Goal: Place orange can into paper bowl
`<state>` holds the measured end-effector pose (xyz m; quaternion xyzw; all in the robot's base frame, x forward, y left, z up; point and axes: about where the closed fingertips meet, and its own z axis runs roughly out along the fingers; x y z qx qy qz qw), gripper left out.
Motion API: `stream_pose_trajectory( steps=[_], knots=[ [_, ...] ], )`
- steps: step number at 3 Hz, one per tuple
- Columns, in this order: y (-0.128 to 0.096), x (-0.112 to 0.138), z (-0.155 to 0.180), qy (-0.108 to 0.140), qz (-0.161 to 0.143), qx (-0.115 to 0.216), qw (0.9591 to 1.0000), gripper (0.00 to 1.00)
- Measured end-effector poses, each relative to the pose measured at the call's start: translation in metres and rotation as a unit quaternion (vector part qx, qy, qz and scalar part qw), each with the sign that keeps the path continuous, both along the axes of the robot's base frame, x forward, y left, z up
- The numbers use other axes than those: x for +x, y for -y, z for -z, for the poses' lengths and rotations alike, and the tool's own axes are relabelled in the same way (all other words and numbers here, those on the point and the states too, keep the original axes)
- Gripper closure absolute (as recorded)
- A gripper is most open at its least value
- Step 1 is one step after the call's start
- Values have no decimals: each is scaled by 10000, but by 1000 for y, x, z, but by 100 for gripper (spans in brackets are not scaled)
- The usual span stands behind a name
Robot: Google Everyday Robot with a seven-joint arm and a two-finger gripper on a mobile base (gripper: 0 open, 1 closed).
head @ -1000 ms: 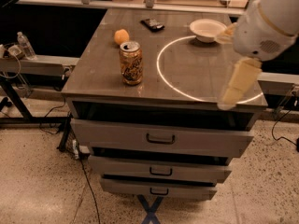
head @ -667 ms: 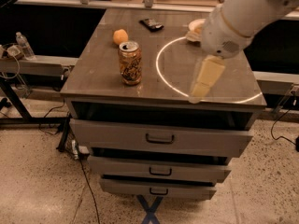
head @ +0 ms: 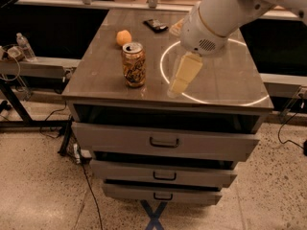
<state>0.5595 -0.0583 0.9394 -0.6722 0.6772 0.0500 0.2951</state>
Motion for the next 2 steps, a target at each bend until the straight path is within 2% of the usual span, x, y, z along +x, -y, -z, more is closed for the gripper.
stream_pose_trajectory(
  steps=[1, 2],
  knots=[
    [-12, 10, 14, -86, 35, 547, 9985, 0],
    [-24, 30, 24, -47, 176, 1173, 9929, 0]
  ],
)
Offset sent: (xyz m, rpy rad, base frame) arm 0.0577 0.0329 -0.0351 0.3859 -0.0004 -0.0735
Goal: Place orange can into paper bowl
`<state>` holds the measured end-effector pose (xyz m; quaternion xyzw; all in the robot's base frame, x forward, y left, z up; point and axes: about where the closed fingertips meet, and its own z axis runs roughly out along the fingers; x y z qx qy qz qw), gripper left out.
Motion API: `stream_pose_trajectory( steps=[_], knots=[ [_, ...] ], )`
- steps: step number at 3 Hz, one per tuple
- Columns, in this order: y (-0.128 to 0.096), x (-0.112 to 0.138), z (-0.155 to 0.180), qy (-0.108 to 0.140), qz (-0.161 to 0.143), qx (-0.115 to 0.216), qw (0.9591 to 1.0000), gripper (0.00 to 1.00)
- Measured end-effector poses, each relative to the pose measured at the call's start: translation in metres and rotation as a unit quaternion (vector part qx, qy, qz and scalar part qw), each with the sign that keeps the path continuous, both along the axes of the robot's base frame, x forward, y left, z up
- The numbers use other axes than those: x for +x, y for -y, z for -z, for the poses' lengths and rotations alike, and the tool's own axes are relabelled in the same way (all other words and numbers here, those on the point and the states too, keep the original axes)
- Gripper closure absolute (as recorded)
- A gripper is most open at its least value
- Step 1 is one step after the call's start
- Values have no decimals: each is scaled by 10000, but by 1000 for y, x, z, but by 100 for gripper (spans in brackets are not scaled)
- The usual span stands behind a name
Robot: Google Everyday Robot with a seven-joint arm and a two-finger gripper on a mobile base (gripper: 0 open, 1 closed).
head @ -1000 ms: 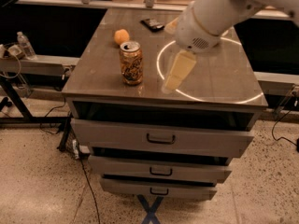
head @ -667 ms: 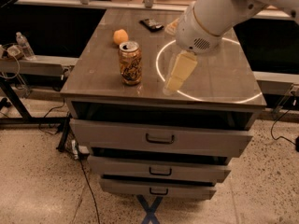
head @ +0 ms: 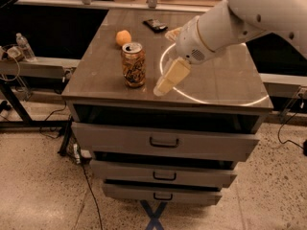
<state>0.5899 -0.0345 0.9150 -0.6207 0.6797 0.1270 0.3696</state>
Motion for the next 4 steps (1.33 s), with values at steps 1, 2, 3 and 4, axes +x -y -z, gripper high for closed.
stream_pose_trajectory(
  steps=[1, 2, 3, 4],
  knots=[
    [-21, 24, 8, -71, 39, 554, 9984, 0],
    [-47, 40, 17, -192, 0, 972, 9951, 0],
    [-68, 45, 22, -374, -45, 1227, 9917, 0],
    [-83, 46, 23, -552, -75, 1403, 9885, 13]
  ],
)
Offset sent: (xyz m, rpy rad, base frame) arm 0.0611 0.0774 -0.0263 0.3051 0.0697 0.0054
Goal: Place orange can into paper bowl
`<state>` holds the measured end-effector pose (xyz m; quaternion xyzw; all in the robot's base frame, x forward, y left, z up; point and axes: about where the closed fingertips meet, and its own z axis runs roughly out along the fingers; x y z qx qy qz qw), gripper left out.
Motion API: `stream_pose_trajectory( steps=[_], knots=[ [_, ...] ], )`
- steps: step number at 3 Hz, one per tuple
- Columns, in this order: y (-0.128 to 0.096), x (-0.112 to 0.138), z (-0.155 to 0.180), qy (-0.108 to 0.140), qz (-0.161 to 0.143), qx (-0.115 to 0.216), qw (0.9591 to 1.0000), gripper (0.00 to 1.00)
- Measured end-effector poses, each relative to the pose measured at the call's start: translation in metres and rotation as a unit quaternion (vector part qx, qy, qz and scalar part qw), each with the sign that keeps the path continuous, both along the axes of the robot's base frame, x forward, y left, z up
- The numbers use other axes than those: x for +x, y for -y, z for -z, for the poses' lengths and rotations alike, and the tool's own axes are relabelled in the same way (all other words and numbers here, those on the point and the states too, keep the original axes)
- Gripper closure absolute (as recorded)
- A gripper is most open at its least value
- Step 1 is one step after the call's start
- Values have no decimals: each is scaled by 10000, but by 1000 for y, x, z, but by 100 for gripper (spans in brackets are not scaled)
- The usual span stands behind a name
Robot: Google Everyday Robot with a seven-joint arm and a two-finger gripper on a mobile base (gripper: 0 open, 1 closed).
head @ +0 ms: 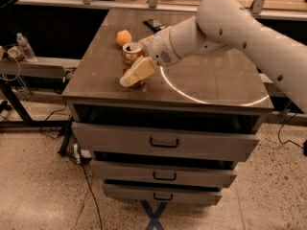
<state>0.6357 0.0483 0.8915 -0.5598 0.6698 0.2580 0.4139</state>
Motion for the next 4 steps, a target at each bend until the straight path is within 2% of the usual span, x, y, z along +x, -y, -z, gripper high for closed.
stream_pose_trajectory(
  steps=[1, 2, 3, 4],
  knots=[
    [-7, 0, 1, -176, -22, 128, 9998, 36],
    [-3, 5, -3, -245, 76, 305, 9992, 60],
    [21, 16, -28, -3, 388, 430, 9983, 83],
    [68, 30, -73, 621, 857, 499, 9931, 100]
  ],
)
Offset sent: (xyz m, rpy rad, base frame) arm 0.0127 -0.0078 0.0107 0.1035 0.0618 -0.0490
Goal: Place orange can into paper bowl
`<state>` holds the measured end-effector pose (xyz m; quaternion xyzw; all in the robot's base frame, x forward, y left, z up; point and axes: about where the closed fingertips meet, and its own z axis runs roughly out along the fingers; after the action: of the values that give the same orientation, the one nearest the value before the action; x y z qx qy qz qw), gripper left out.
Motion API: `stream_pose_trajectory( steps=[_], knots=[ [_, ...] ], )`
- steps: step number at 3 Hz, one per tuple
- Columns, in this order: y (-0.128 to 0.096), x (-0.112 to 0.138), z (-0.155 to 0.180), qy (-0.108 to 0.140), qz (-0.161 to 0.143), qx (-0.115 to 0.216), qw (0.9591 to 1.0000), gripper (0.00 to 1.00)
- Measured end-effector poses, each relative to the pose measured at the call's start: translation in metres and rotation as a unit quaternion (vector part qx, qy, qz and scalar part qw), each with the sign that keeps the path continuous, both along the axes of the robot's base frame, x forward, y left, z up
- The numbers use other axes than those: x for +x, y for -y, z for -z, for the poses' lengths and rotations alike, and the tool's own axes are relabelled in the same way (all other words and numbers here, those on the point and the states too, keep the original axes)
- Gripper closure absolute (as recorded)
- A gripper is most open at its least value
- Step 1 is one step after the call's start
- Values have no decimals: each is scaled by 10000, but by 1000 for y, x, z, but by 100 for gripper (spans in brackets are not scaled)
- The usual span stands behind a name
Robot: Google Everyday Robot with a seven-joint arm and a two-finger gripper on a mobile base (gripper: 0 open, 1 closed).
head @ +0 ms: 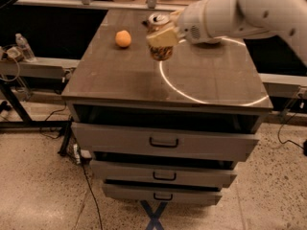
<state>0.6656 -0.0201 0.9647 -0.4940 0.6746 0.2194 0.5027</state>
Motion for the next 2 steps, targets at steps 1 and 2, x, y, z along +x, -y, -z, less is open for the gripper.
stream_pose_trajectory(
  steps=[1, 2],
  knots=[
    [14, 4, -13, 175, 137, 16, 9998, 100],
    [14, 4, -13, 175, 136, 16, 9998, 100]
  ],
)
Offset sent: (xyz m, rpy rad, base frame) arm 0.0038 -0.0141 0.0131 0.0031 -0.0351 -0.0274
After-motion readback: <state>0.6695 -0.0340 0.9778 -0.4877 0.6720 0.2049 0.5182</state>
